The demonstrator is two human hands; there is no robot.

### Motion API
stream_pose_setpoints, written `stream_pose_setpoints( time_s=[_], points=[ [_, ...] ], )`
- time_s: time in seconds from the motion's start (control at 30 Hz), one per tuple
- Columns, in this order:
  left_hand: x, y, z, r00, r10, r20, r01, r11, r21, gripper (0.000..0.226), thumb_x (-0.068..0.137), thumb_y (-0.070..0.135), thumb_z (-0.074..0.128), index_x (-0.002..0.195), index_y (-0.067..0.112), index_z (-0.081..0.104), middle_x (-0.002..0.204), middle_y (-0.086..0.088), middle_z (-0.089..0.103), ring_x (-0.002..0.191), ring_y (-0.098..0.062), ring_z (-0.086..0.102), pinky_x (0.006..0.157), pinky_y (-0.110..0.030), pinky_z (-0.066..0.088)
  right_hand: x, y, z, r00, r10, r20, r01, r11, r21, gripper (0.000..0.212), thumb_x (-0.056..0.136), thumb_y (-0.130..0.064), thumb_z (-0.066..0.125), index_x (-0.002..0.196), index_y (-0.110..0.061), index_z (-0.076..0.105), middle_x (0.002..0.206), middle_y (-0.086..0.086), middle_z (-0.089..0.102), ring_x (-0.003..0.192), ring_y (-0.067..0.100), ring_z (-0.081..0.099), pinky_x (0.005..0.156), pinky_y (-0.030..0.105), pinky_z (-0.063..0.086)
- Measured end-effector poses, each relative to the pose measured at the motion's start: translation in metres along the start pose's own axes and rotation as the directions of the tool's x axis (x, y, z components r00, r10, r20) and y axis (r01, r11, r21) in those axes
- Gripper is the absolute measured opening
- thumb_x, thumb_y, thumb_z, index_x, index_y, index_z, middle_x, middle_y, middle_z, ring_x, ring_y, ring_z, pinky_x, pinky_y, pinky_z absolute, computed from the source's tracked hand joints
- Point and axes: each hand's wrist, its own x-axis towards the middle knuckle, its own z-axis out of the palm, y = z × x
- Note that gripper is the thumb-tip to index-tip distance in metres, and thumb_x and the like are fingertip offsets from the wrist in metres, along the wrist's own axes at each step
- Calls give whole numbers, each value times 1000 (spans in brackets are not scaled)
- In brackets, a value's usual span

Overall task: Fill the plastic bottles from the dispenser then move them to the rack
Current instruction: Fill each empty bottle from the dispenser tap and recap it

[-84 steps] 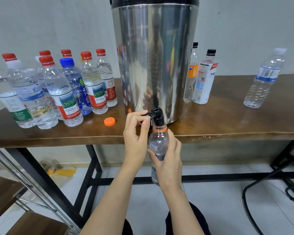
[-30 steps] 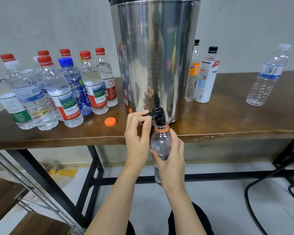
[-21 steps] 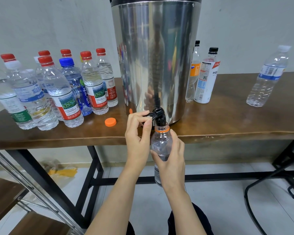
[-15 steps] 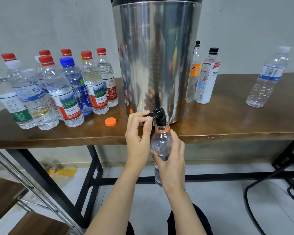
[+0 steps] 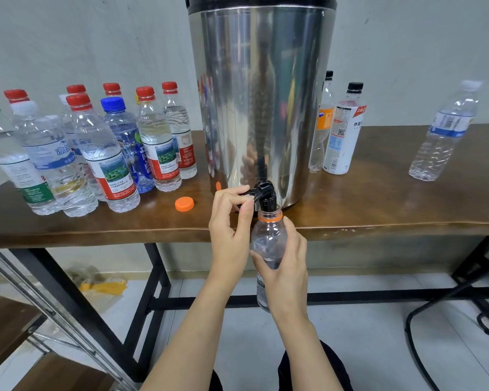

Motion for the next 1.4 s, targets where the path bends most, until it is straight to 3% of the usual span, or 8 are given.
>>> stream_pose_setpoints(
  time_s=[0.23,0.57,0.77,0.97,1.4],
  points=[
    [0,-1,0,1000,-15,-1,15,1000,7,13,97,3,55,90,12,61,109,-2,61,109,-9,57,97,-17,39,0,1,0,1000,4,2,-4,1000,5,84,82,-24,79,149,-32,30,137,-12,39,121,4,48,81,13,42],
    [1,-2,1,1000,-13,-6,13,1000,10,15,97,2,55,90,14,61,109,-2,61,109,-9,58,97,-18,40,0,1,1,1000,-5,-18,5,1000,-4,84,81,-23,80,149,-30,31,135,-11,40,121,6,49,83,17,43],
    [0,-3,1,1000,-21,-5,21,1000,7,13,97,4,55,91,14,61,110,-2,61,110,-11,58,98,-21,41,1,1,1,1000,-3,-10,3,1000,-6,84,81,-23,80,149,-31,31,136,-11,40,119,0,46,76,0,38],
    [0,-4,1,1000,-22,-7,22,1000,-2,11,97,6,54,91,11,62,110,-4,61,110,-13,58,98,-24,42,1,1,1,1000,-4,-19,4,1000,-14,84,80,-21,81,148,-30,32,134,-12,40,112,-14,36,79,7,38],
    [0,-4,1,1000,-14,-3,14,1000,-4,11,97,7,54,92,12,62,111,-3,61,111,-14,58,99,-23,41,1,1,1,1000,-6,-15,6,1000,-1,84,80,-21,81,148,-30,32,134,-10,40,119,3,48,85,16,43]
  ],
)
